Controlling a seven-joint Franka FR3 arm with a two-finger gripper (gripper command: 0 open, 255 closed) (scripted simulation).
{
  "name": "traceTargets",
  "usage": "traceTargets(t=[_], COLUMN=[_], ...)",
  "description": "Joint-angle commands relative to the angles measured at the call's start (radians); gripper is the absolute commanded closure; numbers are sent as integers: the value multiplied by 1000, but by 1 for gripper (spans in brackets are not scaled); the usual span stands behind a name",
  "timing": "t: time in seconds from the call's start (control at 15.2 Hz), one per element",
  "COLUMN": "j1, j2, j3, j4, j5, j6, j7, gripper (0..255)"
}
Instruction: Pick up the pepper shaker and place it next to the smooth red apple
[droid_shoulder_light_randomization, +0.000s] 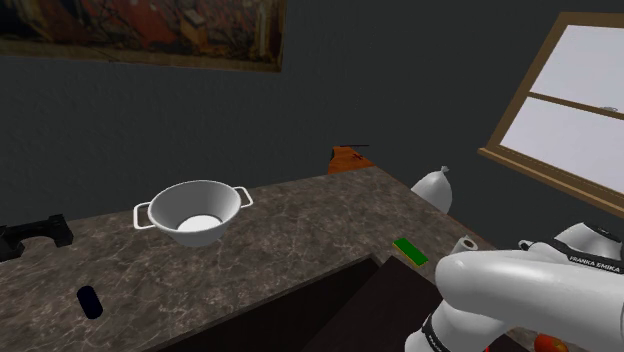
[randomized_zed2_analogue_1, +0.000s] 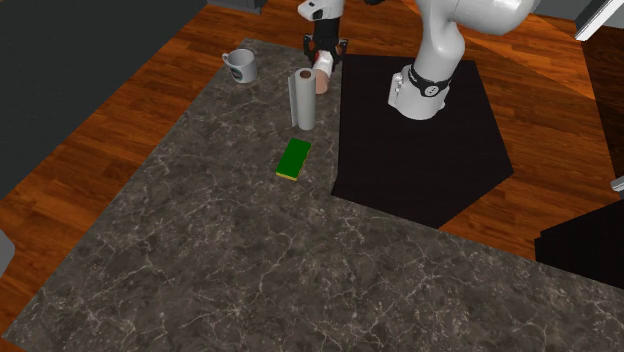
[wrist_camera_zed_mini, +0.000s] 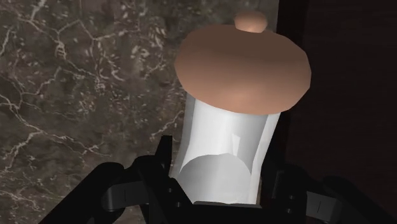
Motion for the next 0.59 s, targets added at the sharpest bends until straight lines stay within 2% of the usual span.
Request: traceTargets(t=[0.0, 0.53], j1=[-31, -132], j2=[-9, -69], j3=[47, 229], j4=[-6, -12], j5=[33, 159], j6=[-24, -139], j7=[-13, -56], gripper=[255, 255])
